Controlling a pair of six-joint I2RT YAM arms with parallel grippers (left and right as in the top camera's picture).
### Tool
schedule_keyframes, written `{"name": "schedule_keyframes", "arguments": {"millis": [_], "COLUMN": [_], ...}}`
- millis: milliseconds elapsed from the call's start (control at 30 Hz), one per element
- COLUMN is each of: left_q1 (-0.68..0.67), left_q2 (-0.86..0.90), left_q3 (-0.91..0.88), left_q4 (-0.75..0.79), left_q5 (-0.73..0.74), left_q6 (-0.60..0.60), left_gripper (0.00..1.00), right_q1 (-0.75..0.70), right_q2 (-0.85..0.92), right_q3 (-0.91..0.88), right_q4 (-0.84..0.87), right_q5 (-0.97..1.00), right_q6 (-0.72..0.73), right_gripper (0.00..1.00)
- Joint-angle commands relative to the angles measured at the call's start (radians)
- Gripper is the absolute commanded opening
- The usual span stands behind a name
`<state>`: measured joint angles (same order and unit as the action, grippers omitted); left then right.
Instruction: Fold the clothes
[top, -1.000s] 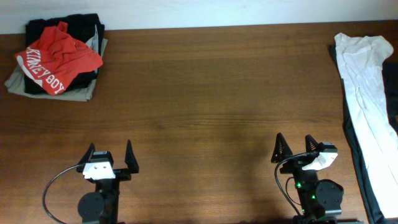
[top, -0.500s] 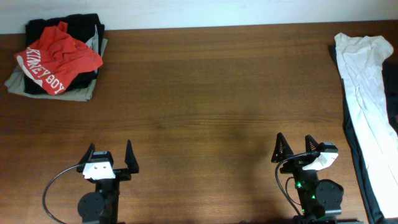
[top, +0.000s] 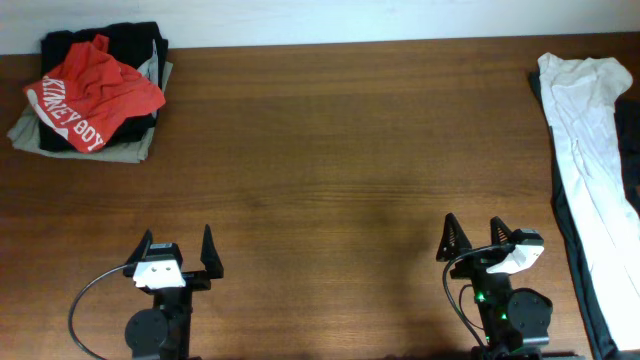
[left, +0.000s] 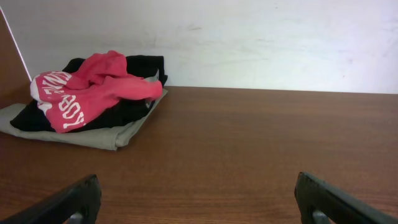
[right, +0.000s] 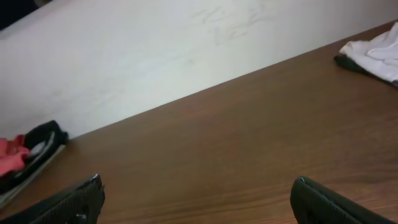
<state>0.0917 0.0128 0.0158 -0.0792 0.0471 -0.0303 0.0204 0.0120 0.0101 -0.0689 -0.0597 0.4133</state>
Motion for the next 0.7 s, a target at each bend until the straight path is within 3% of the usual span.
{"name": "schedule_keyframes", "arguments": {"millis": [0,200,367,533,667], "left_q1": [-0.004,-0.004,-0.004,-0.004,-0.004], "left_q2": [-0.002,-0.002,-0.002,-0.002,-0.002], "left_q3": [-0.007,-0.007,-0.007,-0.007,-0.007], "left_q4": [-0.001,-0.001,-0.001,-0.001,-0.001], "left_q5": [-0.01,-0.01,-0.01,-0.01,-0.01], "left_q6": [0.001,0.001,0.001,0.001,0.001], "left_gripper": [0.99,0.99,0.99,0.99,0.99], "right_q1": [-0.001,-0.001,-0.001,-0.001,-0.001], "right_q2": [0.003,0.003,0.003,0.004,0.053], "right_q3": [-0.005,-0.005,-0.005,0.002,0.08], "right_q4": [0.006,0.032,0.059,0.301,0.343], "right_q5": [-0.129,-0.297,-0.307,-0.071,0.082], "right_q6": [0.071,0.075,0.074,0.012,-0.079], "right_gripper": [0.99,0.99,0.99,0.99,0.99]}}
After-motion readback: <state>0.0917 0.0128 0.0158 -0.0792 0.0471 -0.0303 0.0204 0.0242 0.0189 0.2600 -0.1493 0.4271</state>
